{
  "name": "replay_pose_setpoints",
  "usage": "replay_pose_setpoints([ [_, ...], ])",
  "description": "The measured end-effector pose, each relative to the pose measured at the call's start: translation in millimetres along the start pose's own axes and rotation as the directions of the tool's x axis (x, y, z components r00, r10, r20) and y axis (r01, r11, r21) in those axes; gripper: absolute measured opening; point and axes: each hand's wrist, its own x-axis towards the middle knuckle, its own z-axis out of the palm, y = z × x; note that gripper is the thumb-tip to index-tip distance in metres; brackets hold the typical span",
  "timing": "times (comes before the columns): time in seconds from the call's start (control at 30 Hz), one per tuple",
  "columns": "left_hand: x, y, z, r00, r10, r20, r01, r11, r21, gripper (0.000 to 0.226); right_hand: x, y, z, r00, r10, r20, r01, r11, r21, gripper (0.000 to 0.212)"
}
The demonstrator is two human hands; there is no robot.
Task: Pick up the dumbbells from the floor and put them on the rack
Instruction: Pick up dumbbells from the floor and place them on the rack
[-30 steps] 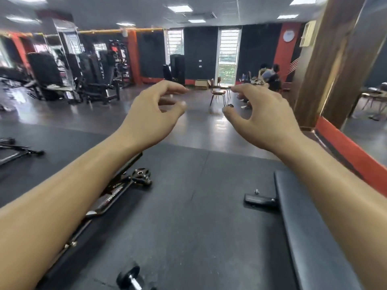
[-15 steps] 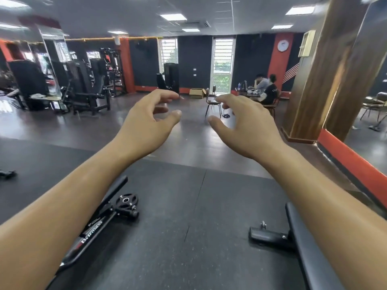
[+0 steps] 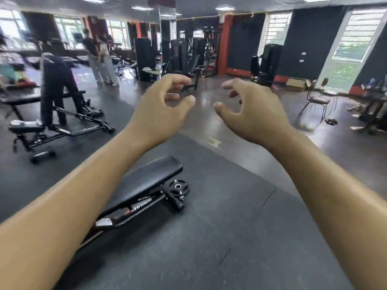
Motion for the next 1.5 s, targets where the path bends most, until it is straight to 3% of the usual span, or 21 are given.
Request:
replay_pose_setpoints([
  [0.13, 30, -52, -12, 0.987, -0.103, -0.120, 0.116, 0.988, 0.101, 0.027, 60, 0, 61, 0.988, -0.122, 0.090, 0.114, 0.990, 0.087, 0.051],
  [0.33, 65, -125, -38, 0.939, -0.195, -0.284, 0.243, 0.960, 0.142, 0.026, 140, -32, 146, 0.956, -0.270, 0.110, 0.241, 0.944, 0.227, 0.049],
  [0.6, 46, -187, -88, 0.777, -0.365, -0.514, 0.525, 0.825, 0.209, 0.023, 183, -126, 250, 0.785, -0.584, 0.208, 0.455, 0.770, 0.448, 0.046],
  [0.7, 13, -201, -104, 0.635, -0.423, -0.646, 0.664, 0.727, 0.176, 0.025, 182, -166, 293, 0.662, -0.715, 0.222, 0.527, 0.656, 0.540, 0.047],
  [0.9, -73, -203, -118, 0.273, -0.466, -0.842, 0.861, 0.509, -0.002, 0.022, 140, -238, 338, 0.374, -0.890, 0.261, 0.556, 0.441, 0.705, 0.049],
  [1.03, -118, -183, -110, 0.054, -0.407, -0.912, 0.900, 0.415, -0.132, 0.023, 98, -276, 353, 0.199, -0.945, 0.258, 0.535, 0.325, 0.780, 0.049],
  [1.23, -190, -151, -96, -0.268, -0.299, -0.916, 0.859, 0.356, -0.367, 0.027, 23, -321, 350, -0.034, -0.970, 0.242, 0.490, 0.194, 0.850, 0.053],
  [1.33, -225, -137, -95, -0.385, -0.259, -0.886, 0.833, 0.315, -0.454, 0.030, -13, -341, 346, -0.117, -0.974, 0.195, 0.459, 0.121, 0.880, 0.056],
  [1.5, -284, -138, -108, -0.494, -0.227, -0.839, 0.796, 0.271, -0.542, 0.034, -62, -370, 346, -0.189, -0.958, 0.216, 0.423, 0.119, 0.898, 0.065],
])
